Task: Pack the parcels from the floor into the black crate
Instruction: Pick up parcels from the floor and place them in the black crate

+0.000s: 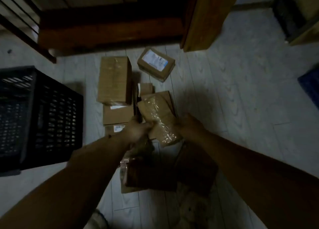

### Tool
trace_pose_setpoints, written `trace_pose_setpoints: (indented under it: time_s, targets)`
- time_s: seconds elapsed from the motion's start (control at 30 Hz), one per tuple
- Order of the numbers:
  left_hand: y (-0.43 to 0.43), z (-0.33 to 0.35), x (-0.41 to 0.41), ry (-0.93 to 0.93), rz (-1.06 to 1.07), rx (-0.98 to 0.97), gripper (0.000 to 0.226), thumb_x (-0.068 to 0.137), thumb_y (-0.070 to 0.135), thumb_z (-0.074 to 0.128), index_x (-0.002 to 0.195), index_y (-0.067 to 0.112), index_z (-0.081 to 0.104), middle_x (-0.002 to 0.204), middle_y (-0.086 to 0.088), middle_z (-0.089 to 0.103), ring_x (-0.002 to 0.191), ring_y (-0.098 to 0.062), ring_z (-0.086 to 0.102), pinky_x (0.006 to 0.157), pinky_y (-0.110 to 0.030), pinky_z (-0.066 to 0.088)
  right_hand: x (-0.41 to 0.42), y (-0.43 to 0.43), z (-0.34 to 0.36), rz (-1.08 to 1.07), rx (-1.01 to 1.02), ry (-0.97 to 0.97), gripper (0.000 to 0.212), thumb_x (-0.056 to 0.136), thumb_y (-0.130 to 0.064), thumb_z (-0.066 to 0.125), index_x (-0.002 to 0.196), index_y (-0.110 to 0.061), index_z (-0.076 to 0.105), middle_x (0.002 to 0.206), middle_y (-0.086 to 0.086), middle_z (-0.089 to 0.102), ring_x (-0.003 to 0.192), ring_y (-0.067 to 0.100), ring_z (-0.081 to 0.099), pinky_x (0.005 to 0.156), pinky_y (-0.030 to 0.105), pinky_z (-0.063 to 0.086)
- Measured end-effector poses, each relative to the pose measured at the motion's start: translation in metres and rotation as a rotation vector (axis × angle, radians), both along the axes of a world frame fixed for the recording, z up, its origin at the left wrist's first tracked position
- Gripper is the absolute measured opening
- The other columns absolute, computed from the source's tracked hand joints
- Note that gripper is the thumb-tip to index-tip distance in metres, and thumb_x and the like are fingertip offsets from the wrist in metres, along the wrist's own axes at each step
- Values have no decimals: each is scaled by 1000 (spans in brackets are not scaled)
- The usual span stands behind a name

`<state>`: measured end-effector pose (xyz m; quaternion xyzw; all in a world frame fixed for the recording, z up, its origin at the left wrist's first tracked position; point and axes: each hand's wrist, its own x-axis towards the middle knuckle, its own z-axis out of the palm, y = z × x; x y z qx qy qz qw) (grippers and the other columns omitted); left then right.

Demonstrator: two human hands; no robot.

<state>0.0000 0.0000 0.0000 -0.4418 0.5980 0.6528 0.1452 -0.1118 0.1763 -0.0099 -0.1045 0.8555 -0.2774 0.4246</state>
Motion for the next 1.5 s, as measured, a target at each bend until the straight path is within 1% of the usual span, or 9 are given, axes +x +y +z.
trace_pose_setpoints:
  time_s: [0.1, 0.2, 0.37, 0.57, 0.7, 0.97, 1.2, 1.37, 1.5]
  targets:
    - [16, -47, -9, -67, 57, 27, 41, 81, 23, 68, 116, 7, 54, 97, -5, 69, 70, -10, 69, 49, -18, 50, 5, -9, -54, -45, -9, 13, 32, 81, -41, 64, 104, -19, 57, 86, -5, 60, 82, 17, 61, 60, 21, 43]
    - [29, -75, -11, -73, 89, 131, 8, 86, 15, 62, 93, 17, 58, 76, 5, 71, 55, -4, 67, 45, -18, 50, 15, -9, -87, -202, -105, -131, 55, 78, -33, 71, 127, -19, 50, 111, 3, 62, 90, 18, 61, 65, 23, 46]
    - [36, -45, -4, -67, 124, 239, 39, 86, 16, 62, 117, 31, 44, 93, 3, 66, 78, -16, 67, 57, -31, 57, 32, -1, -63, -280, -179, -158, 44, 81, -41, 66, 122, -27, 55, 100, -5, 66, 86, 16, 63, 65, 25, 46]
    - [33, 55, 26, 51, 42, 198, 75, 83, 11, 66, 143, 28, 24, 106, 4, 63, 91, -10, 63, 60, -18, 53, 72, -4, 46, -362, -131, -155, 62, 84, -52, 57, 140, -32, 37, 130, 3, 55, 110, 26, 56, 94, 45, 47]
    - [8, 161, 53, 150, 37, 240, 75, 82, 10, 66, 141, 35, 28, 122, -8, 61, 108, -24, 61, 93, -46, 50, 92, -24, 157, -405, -233, -139, 60, 86, -46, 60, 139, -31, 36, 131, -1, 53, 109, 18, 54, 87, 34, 46]
    - [-95, 385, 108, 286, -11, 203, 69, 81, 7, 65, 133, 42, 36, 111, -10, 65, 88, -23, 70, 63, -33, 57, 132, -106, 388, -358, -399, -128, 72, 78, -55, 65, 139, -38, 32, 119, -11, 51, 98, 8, 55, 80, 30, 48]
    - [-163, 524, 158, 381, -144, 56, 76, 62, 27, 80, 126, 48, 43, 116, -2, 61, 93, -19, 68, 70, -33, 57, 153, -176, 536, -443, -534, -180, 79, 78, -43, 71, 142, -31, 25, 110, -6, 54, 84, 10, 57, 60, 30, 48]
    - [-181, 577, 196, 327, -8, 30, 77, 54, 40, 83, 124, 36, 50, 123, -3, 60, 109, -28, 59, 77, -45, 54, 180, -202, 588, -463, -708, -210, 75, 78, -33, 74, 139, -31, 30, 126, 2, 58, 101, 23, 64, 86, 48, 54]
    - [-206, 614, 231, 366, 3, 59, 66, 53, 22, 81, 115, 31, 59, 120, -12, 62, 108, -34, 58, 85, -53, 49, 193, -214, 623, -422, -724, -109, 94, 74, -38, 75, 143, -46, 12, 127, -3, 54, 93, 15, 62, 78, 43, 55]
